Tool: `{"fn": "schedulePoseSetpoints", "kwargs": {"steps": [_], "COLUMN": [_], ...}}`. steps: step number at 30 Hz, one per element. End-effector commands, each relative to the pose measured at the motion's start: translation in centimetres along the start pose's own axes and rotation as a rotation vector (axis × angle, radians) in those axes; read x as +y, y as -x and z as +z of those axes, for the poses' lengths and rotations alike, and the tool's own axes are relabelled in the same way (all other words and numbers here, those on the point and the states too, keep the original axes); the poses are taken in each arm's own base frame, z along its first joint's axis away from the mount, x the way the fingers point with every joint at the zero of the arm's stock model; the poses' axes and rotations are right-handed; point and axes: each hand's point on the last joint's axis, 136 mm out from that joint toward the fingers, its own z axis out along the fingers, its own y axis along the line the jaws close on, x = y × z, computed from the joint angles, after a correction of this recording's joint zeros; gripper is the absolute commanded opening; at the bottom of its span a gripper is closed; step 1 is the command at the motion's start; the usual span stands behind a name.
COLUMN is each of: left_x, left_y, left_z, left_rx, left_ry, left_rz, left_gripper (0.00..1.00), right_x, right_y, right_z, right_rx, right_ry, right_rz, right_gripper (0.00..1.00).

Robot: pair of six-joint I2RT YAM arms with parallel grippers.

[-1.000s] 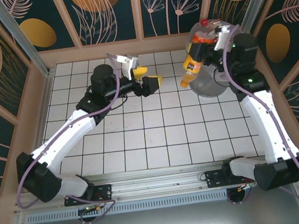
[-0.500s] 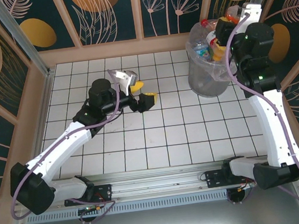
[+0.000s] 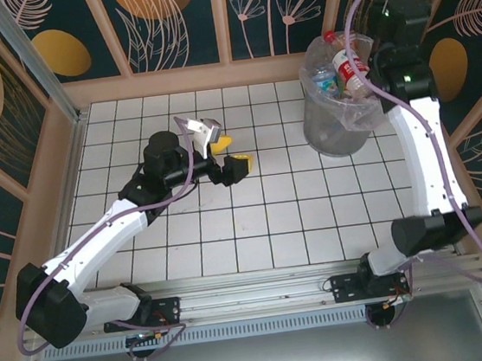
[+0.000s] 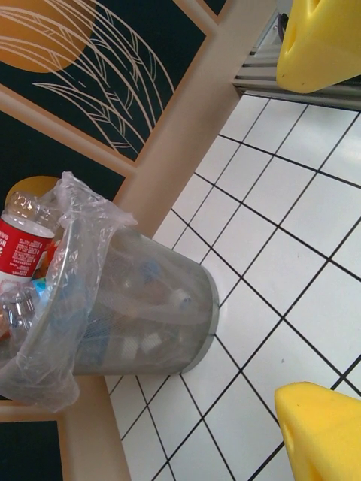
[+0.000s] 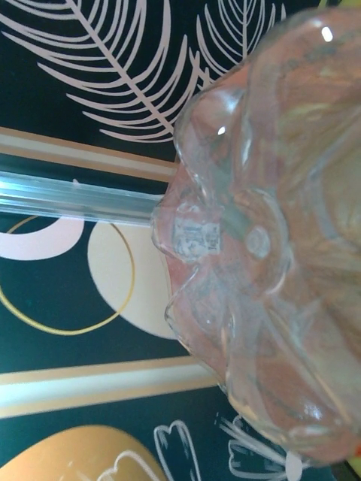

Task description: Put the plastic bottles in the bin

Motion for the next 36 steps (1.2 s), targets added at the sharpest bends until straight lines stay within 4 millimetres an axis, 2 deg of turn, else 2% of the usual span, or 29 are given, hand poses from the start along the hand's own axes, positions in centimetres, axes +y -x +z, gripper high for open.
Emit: {"fn": "schedulePoseSetpoints", "kwargs": {"steps": [1,7,10,22,28,32,36], "left_x": [-0.8,-0.7,-0.7,-0.2,-0.2,-0.3,-0.3], "left_y": [0.7,0.3,0.3,-0.5,-0.6,-0.7,-0.8], "left_z": [-0.5,-0.5,-0.5,-0.3,-0.1,0.0,0.0], "left_rx": [-0.035,-0.022,-0.020,0.010,0.015,0.015,0.015], "left_ry": [-0.024,-0.024,-0.022,-0.009,-0.012,-0.019,-0.024], "left_rz": [0.051,0.058,0.062,0.073,0.072,0.063,0.056], "left_gripper": [0.99,0.99,0.99,0.99,0.99,0.99,0.99], "right_x": [-0.3,2.0,2.5,3.0,3.8,4.4,4.9], "right_y": [-1.8,-5.7,-7.2,-13.2,-14.7,-15.4,-15.7], "right_z": [1.7,5.0,6.2,8.1,8.3,8.1,8.1], "right_rx": [0.080,0.211,0.257,0.411,0.456,0.479,0.486], "right_ry": [-0.057,-0.026,-0.028,-0.030,0.025,0.066,0.089], "right_rz": [-0.081,-0.163,-0.187,-0.220,-0.215,-0.199,-0.174], "right_gripper": [0.54,0.54,0.55,0.61,0.63,0.73,0.77]}}
